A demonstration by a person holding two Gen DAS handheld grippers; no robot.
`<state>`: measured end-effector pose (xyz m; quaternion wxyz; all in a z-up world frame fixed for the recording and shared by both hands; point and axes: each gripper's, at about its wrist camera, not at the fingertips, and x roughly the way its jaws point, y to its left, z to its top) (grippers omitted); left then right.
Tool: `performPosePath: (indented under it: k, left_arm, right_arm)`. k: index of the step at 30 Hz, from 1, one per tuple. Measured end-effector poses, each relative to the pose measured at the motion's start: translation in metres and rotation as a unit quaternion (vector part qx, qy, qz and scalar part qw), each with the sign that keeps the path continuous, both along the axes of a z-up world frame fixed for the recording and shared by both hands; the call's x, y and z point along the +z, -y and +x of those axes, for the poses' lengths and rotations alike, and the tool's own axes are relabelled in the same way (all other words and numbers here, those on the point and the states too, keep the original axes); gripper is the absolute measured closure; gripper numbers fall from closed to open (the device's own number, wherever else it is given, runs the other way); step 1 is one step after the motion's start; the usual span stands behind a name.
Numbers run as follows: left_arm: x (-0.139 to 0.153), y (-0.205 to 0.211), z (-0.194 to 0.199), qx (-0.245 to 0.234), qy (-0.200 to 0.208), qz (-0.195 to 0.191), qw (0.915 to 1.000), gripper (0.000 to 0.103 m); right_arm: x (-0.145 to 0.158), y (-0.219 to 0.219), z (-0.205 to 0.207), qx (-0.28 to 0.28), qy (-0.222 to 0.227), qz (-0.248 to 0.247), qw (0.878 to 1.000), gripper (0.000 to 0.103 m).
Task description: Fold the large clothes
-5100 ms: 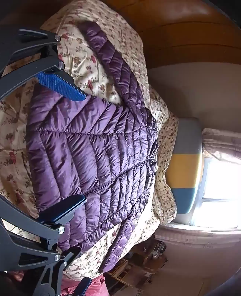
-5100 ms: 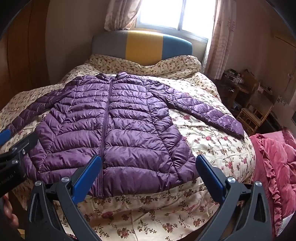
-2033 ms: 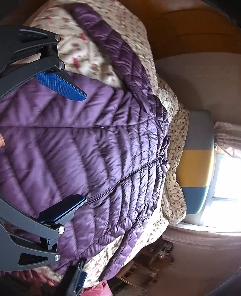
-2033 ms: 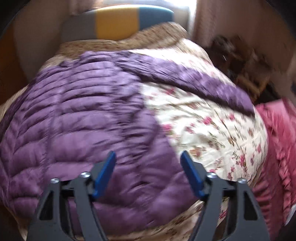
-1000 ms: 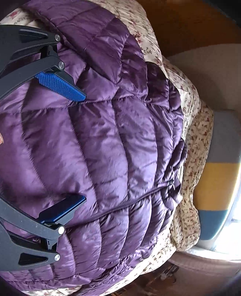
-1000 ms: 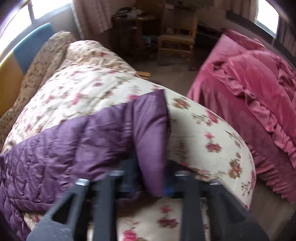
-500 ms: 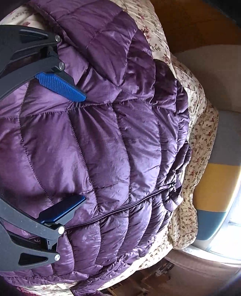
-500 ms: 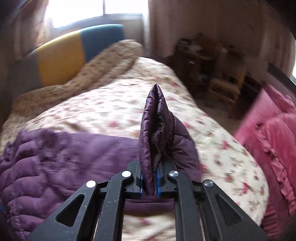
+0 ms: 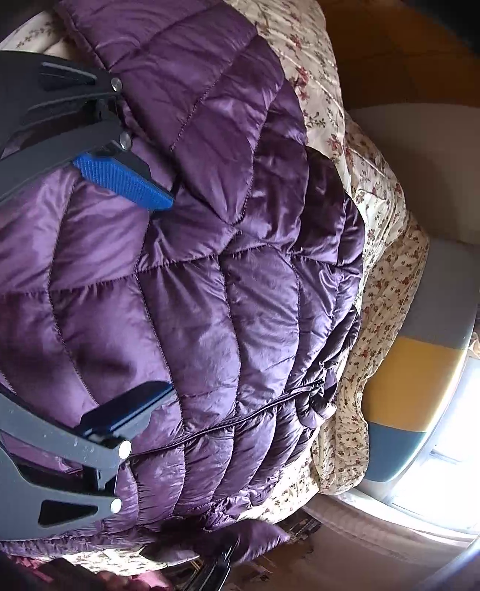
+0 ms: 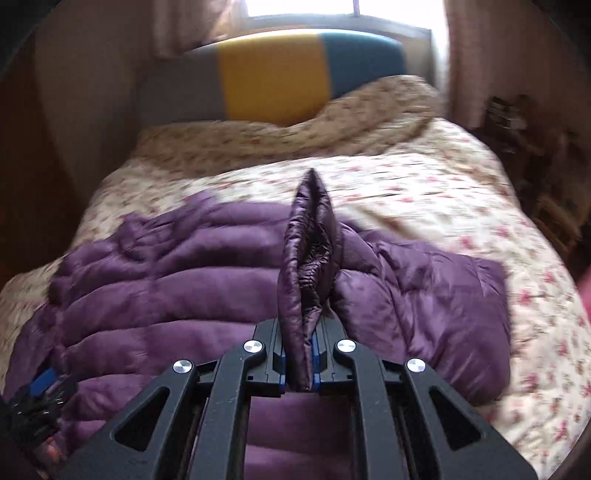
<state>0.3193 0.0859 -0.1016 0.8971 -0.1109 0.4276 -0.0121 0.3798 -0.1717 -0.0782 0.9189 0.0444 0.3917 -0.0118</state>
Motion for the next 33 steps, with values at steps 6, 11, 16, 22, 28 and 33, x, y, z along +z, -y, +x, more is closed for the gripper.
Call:
performPosePath:
  k: [6, 11, 16, 22, 28, 33]
  left_arm:
    - [0.003, -0.010, -0.005, -0.005, 0.002, -0.028, 0.9996, 0.016]
    - [0.008, -0.010, -0.007, -0.009, 0.004, -0.050, 0.9987, 0.016]
    - [0.017, -0.003, -0.007, -0.024, 0.010, -0.070, 0.9972, 0.016]
    - [0.027, 0.026, 0.006, -0.050, 0.011, -0.098, 0.9939, 0.016]
    - [0.011, 0.067, 0.030, -0.081, -0.025, -0.094, 0.9920, 0.032]
    - [-0.002, 0.086, 0.043, -0.089, -0.041, -0.089, 0.9912, 0.087]
  right_arm:
    - [-0.020, -0.063, 0.005, 0.086, -0.023, 0.035, 0.995, 0.095]
    - [-0.039, -0.101, -0.002, 0.146, -0.038, 0.035, 0.988, 0.076]
    - [-0.039, -0.100, -0.016, 0.150, -0.030, 0.025, 0.988, 0.038]
    - [-0.019, -0.072, -0.038, 0.131, -0.002, 0.001, 0.991, 0.025]
    - [-0.010, -0.020, -0.043, 0.052, 0.013, -0.022, 0.998, 0.019]
    - [-0.007, 0.026, -0.039, -0.011, 0.016, -0.021, 1.000, 0.017]
